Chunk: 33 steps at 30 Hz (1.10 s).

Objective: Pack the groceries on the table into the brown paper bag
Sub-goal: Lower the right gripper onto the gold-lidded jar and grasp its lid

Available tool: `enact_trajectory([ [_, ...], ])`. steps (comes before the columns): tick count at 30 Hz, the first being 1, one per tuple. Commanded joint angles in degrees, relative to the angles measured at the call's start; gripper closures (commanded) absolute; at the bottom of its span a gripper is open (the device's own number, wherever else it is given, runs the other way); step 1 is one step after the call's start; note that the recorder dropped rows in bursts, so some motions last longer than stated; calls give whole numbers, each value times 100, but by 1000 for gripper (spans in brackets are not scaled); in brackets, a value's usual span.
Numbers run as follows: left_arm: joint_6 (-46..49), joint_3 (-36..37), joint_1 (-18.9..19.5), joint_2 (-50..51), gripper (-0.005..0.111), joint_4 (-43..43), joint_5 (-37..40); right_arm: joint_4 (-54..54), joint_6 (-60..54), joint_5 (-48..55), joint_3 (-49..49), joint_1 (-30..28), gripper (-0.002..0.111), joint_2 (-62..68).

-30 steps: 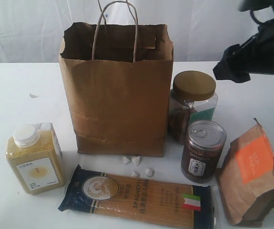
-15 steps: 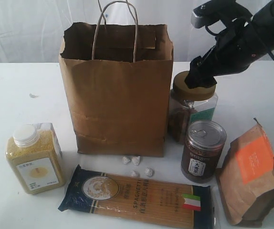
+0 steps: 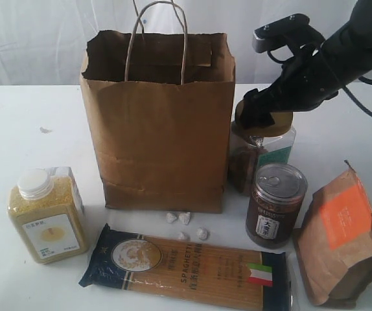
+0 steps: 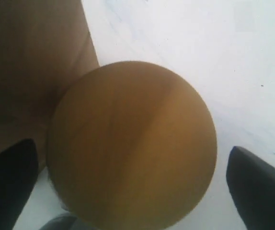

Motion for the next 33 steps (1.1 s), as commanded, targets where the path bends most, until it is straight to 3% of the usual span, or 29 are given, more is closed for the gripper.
enact_trajectory([
  [1, -33, 27, -45, -27, 107, -9, -31, -9, -8, -197, -59, 3, 3, 169],
  [23, -33, 27, -45, -27, 107, -9, -31, 5, 129, -365, -59, 3, 6, 433],
  [27, -33, 27, -45, -27, 107, -9, -31, 5, 127, -227, -59, 3, 24, 433],
  [33, -33, 27, -45, -27, 107, -9, -31, 30, 343, -213, -59, 3, 75, 433],
])
